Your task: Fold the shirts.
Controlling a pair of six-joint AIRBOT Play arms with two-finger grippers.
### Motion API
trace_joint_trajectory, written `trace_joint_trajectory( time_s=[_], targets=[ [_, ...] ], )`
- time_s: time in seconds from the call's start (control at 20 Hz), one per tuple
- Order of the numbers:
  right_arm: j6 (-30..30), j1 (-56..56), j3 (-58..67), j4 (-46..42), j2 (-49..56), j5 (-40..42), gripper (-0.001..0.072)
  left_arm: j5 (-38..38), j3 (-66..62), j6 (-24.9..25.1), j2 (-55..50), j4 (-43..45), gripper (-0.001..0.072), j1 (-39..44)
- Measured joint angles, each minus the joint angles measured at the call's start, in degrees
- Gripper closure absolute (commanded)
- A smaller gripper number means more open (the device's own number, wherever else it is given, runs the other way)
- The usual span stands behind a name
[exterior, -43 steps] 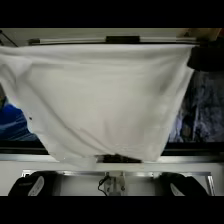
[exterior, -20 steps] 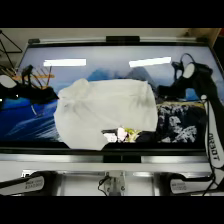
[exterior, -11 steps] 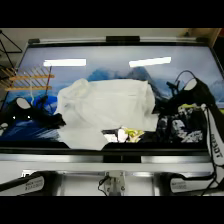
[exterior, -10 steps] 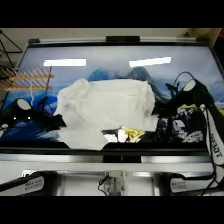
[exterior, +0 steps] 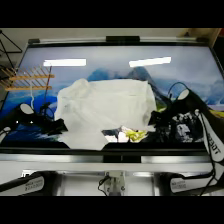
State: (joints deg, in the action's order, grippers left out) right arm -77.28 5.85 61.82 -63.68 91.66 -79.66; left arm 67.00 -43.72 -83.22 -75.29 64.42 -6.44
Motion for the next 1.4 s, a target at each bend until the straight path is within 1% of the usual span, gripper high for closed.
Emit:
trace_joint_trajectory(
  time_s=[0.05,0.15,0.2,0.25,0.3,0.5,0.75,0.9,1.05,1.25,1.3,1.35,1.4],
  targets=[
    [0.0,0.0,-0.3,0.1,0.0,0.4,0.0228,0.0,0.0,0.0,0.0,0.0,0.0257,0.0],
    [0.2,0.0,-0.7,0.4,0.1,0.8,0.0515,0.0,0.1,0.0,0.0,0.0,0.0257,0.0],
    [0.3,0.0,-0.9,0.8,0.1,0.9,0.0625,0.0,0.1,0.0,0.0,0.0,0.0257,0.0],
    [0.5,0.0,-0.9,1.6,0.1,1.2,0.0655,0.0,0.1,0.0,0.0,0.0,0.0260,0.0],
    [1.0,0.0,-1.0,2.3,0.1,1.2,0.0655,-0.1,0.1,0.0,0.0,0.0,0.0279,0.0],
    [4.2,0.0,0.4,8.2,-0.1,1.6,0.0654,-0.4,0.1,0.0,0.0,0.0,0.0279,0.0],
    [5.7,0.0,7.8,11.3,-0.2,3.2,0.0655,-0.5,0.1,0.0,0.0,0.0,0.0279,0.0],
    [4.1,0.0,11.3,11.1,-0.2,8.5,0.0655,-0.6,0.2,0.0,0.1,0.1,0.0279,0.0],
    [1.0,0.0,12.6,10.5,0.4,15.4,0.0655,-0.7,0.2,0.0,0.2,0.2,0.0279,0.0],
    [-1.7,0.0,13.2,9.8,2.7,20.2,0.0654,-1.1,0.0,0.0,0.4,0.3,0.0279,0.0],
    [-2.6,0.0,13.3,9.7,3.2,21.4,0.0644,-1.1,0.0,0.0,0.5,0.2,0.0278,0.0],
    [-3.7,0.0,13.4,9.6,3.7,22.4,0.0574,-1.1,0.0,0.0,0.5,0.1,0.0278,0.0],
    [-4.8,0.0,13.4,9.5,4.1,22.9,0.0429,-1.1,0.0,0.0,0.5,0.0,0.0278,0.0]
  ],
)
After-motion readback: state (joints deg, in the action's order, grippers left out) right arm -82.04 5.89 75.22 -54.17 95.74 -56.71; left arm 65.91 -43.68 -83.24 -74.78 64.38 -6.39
